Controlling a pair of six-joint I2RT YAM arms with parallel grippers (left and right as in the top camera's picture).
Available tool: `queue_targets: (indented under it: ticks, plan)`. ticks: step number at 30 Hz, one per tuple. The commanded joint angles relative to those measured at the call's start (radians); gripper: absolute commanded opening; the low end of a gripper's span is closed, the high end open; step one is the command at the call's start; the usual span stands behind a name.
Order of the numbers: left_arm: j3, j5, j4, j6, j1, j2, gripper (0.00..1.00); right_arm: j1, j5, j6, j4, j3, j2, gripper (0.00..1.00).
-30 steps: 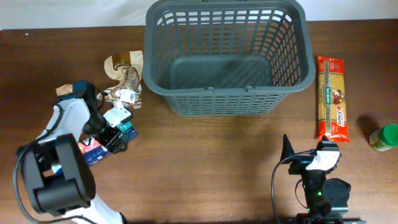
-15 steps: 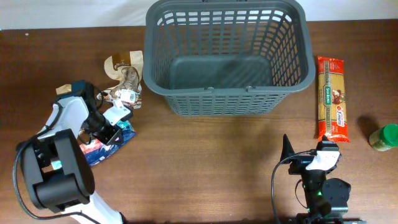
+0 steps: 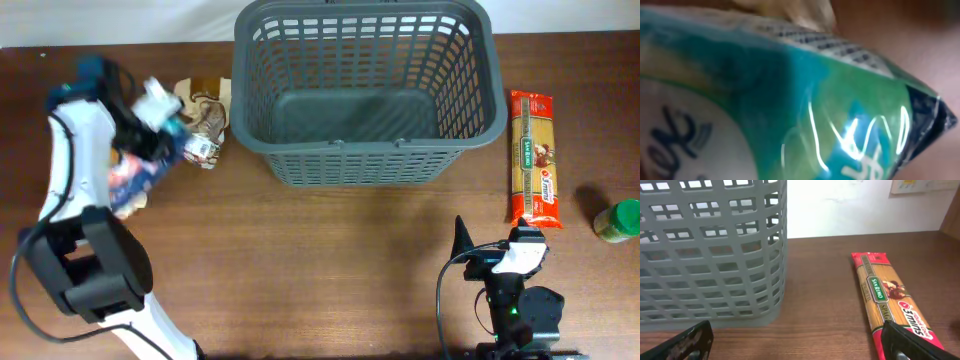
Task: Pack container
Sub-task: 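Lift the tissue pack and carry it over the grey basket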
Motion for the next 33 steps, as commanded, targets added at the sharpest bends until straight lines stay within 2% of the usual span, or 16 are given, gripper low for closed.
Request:
queue_targets:
  ticks: [1, 2, 6, 11, 16, 20, 25, 29, 33]
  plan:
    - [0.280, 0.012, -0.015, -0.140, -0.004, -0.021, 0.02, 0.009, -0.012, 0.003, -0.002, -0.007, -0.008, 0.99]
    - [0.370, 0.020, -0.017, -0.176, -0.006, -0.021, 0.02, 0.009, -0.012, 0.003, -0.001, -0.007, -0.008, 0.99]
    - [0.587, 0.104, -0.031, -0.184, -0.043, -0.022, 0.02, 0.009, -0.012, 0.003, -0.002, -0.007, -0.008, 0.99]
    - [0.779, 0.109, -0.003, -0.186, -0.178, -0.022, 0.02, 0.009, -0.012, 0.003, -0.001, -0.007, -0.009, 0.99]
    - [0.799, 0.110, 0.099, -0.179, -0.337, -0.021, 0.02, 0.009, -0.012, 0.003, -0.002, -0.007, -0.008, 0.99]
    - [0.799, 0.138, 0.179, -0.104, -0.469, -0.021, 0.02, 0.009, -0.012, 0.003, -0.002, -0.007, -0.008, 0.99]
    - [0.797, 0.143, 0.206, 0.006, -0.659, -0.012, 0.01, 0.009, -0.012, 0.003, -0.001, -0.007, -0.008, 0.99]
    - [0.797, 0.142, 0.203, 0.006, -0.753, 0.043, 0.02, 0.009, -0.012, 0.003, -0.002, -0.007, -0.008, 0.99]
    - [0.797, 0.134, 0.195, -0.063, -0.803, 0.134, 0.02, 0.009, -0.012, 0.003, -0.002, -0.007, -0.008, 0.99]
